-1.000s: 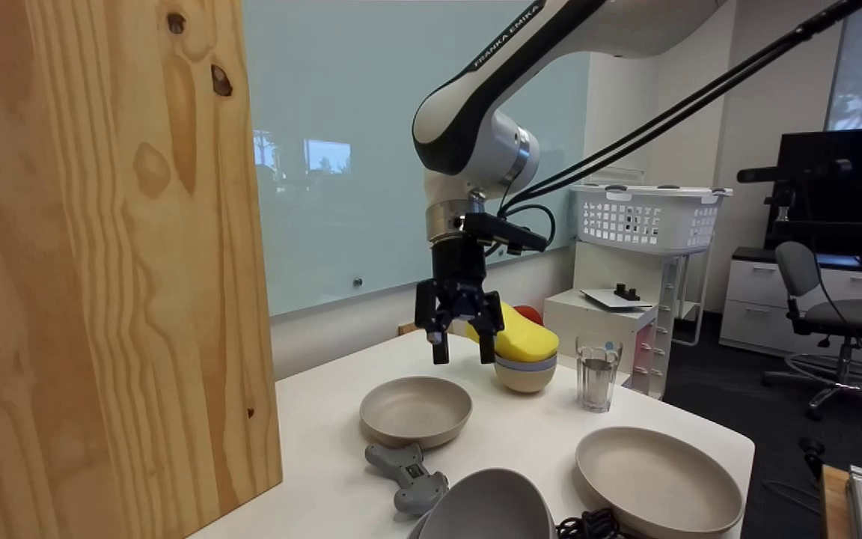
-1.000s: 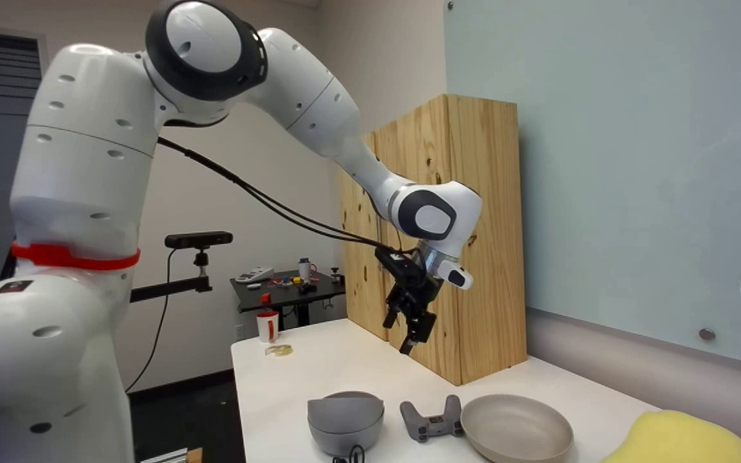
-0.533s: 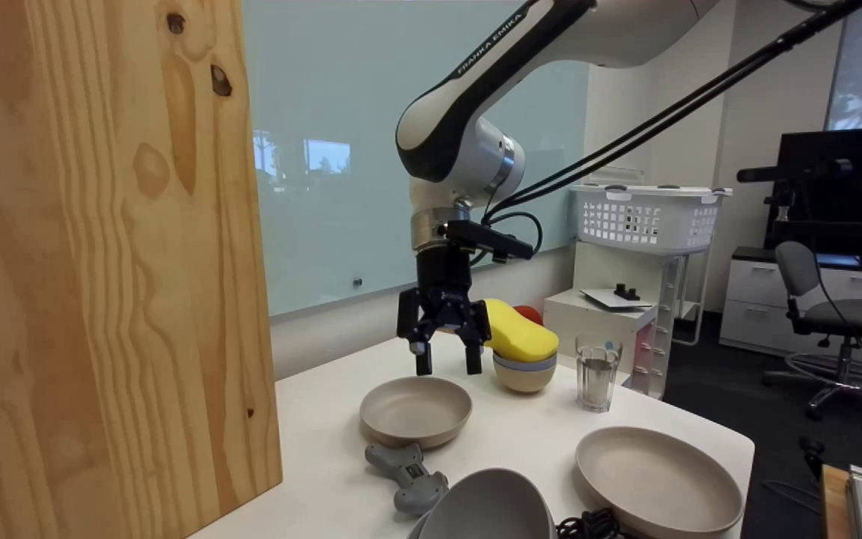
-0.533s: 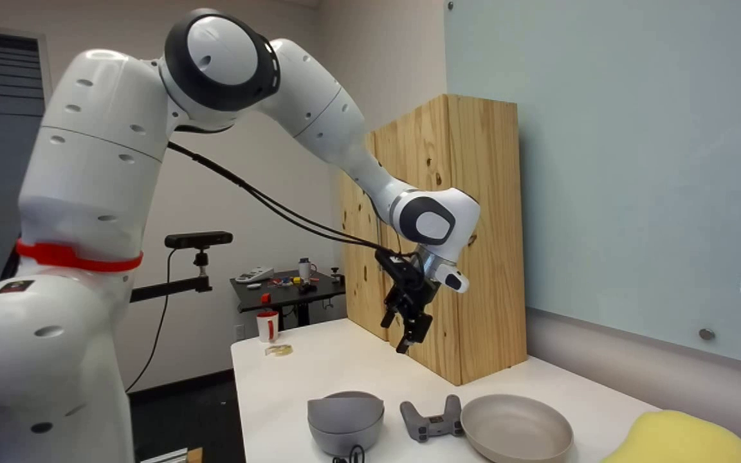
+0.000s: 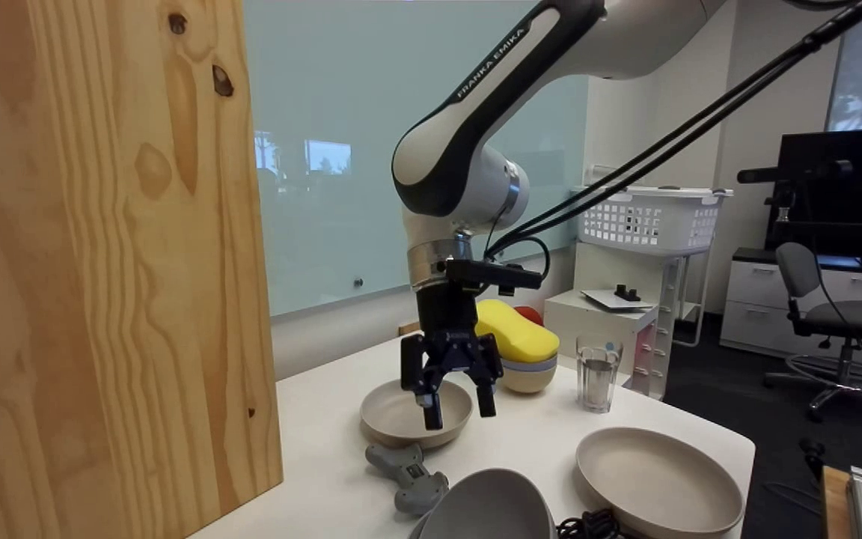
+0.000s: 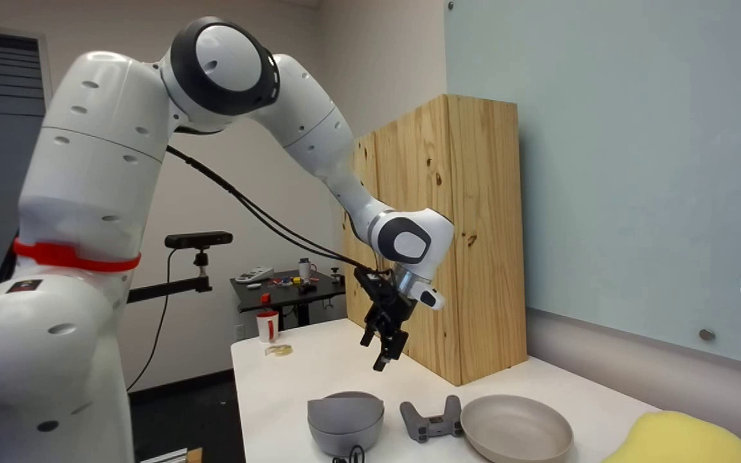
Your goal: Unstack the grey bowls then place one bowl in the large grey bowl.
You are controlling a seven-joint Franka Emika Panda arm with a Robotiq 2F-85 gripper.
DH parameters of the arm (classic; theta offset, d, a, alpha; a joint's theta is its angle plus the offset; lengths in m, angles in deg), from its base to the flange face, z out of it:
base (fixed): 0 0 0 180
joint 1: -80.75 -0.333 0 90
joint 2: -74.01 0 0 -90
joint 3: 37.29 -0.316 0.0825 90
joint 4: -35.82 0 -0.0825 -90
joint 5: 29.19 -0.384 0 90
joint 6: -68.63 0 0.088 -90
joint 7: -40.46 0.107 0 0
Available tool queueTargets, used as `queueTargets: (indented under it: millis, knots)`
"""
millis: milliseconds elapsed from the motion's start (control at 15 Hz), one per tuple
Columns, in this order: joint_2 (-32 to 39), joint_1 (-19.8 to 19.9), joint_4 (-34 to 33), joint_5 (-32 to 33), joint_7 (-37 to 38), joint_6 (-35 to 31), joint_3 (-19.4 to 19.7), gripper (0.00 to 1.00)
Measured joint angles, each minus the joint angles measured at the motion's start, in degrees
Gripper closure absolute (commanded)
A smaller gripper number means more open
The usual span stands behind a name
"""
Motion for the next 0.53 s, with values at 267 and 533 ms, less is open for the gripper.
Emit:
queueTargets:
  millis: [267, 533]
  knots:
    - [-0.1, 0.0, 3.0, -0.2, 0.1, -2.0, 0.0, 0.00]
    - [-0.7, 0.0, 5.3, -0.3, 0.1, -2.5, 0.0, 0.00]
